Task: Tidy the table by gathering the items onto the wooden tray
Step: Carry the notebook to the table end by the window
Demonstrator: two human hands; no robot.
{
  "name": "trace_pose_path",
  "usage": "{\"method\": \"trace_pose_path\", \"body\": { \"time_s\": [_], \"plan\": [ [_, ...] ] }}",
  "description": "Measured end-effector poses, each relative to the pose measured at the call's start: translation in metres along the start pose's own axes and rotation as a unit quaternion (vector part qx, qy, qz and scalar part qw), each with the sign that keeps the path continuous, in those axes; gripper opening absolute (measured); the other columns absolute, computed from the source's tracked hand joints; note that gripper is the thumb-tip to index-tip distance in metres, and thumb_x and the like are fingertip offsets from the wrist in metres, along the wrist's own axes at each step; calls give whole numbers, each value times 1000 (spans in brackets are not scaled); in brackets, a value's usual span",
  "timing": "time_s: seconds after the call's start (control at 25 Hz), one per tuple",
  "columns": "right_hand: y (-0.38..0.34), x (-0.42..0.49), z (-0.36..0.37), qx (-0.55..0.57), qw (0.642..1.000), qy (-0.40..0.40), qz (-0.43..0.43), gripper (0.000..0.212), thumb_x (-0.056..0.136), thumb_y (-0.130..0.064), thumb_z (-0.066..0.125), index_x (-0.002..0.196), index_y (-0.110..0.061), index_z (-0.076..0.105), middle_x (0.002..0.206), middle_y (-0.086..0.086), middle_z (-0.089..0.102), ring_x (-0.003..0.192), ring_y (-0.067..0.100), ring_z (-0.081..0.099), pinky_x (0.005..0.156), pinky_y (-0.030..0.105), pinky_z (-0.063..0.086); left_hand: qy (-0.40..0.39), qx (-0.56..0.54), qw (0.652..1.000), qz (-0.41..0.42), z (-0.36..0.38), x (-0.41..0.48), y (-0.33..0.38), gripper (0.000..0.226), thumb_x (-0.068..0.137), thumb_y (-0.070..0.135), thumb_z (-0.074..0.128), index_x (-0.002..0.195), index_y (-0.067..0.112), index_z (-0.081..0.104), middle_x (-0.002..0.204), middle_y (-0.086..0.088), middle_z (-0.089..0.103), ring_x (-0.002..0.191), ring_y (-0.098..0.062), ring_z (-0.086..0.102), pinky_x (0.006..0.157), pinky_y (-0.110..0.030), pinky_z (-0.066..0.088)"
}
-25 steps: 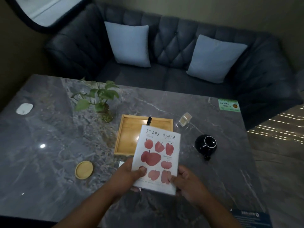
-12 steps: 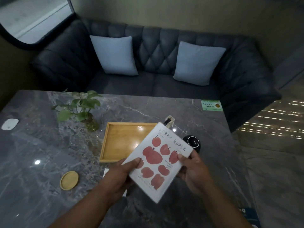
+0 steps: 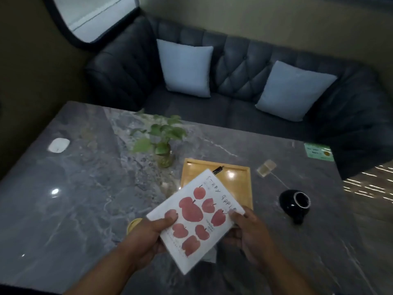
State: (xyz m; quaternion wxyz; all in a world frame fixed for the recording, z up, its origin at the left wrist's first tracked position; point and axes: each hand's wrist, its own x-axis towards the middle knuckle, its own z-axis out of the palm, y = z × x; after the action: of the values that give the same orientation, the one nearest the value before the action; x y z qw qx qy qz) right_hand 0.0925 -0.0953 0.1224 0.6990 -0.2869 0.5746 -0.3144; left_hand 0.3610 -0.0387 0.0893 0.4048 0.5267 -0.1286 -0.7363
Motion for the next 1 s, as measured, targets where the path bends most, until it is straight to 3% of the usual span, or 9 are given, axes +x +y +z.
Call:
{"method": "trace_pose_path", "body": {
  "time_s": [0.2,0.32,0.48,0.64,0.76,0.88,1.0],
  "plan": [
    [12,39,122,-134,989,-59,21,16,101,-16,60,117,-13,59,100,16,78,83,40,76,67,46,63,66,-10,997,45,-121,-25,40,50,80,31,83,125,11,72,125,-24,73,115,-47,69,105,-70,48],
    [22,60,195,-160,982,-100,26,15,102,-17,60,115,-12,57,102,14,78,87,39,76,68,46,64,127,-92,985,70,-175,-41,47,40,82,29,83,119,13,76,123,-23,74,112,-44,72,102,-67,52],
    [43,89,291,-208,966,-151,30,11,102,-15,58,113,-14,60,99,14,79,84,38,77,63,41,62,156,-213,959,105,-242,-67,43,33,91,17,72,123,9,74,127,-24,72,113,-44,72,86,-55,63],
    [73,116,383,-275,936,-217,46,11,101,-19,59,112,-17,61,101,8,79,88,32,78,70,43,63,218,-246,934,139,-309,-96,38,38,96,-3,57,133,6,63,129,-22,72,116,-44,70,85,-50,64],
    [105,130,455,-307,917,-247,61,10,101,-17,59,110,-17,61,97,7,80,83,30,78,65,41,63,324,-204,915,130,-359,-117,34,28,98,6,64,126,9,66,116,-14,79,104,-35,77,75,-42,66],
    [134,138,513,-372,891,-258,46,5,98,-17,63,103,-18,62,96,7,79,76,25,78,62,39,64,440,-146,880,100,-408,-129,26,23,93,23,76,113,13,72,99,-4,83,88,-27,81,78,-46,66],
    [152,149,559,-507,822,-256,-50,12,92,-33,69,90,-24,61,89,-5,75,74,20,75,60,38,62,514,-115,847,69,-450,-132,19,24,86,36,83,100,18,75,88,3,83,78,-21,81,77,-48,66]
  ]
}}
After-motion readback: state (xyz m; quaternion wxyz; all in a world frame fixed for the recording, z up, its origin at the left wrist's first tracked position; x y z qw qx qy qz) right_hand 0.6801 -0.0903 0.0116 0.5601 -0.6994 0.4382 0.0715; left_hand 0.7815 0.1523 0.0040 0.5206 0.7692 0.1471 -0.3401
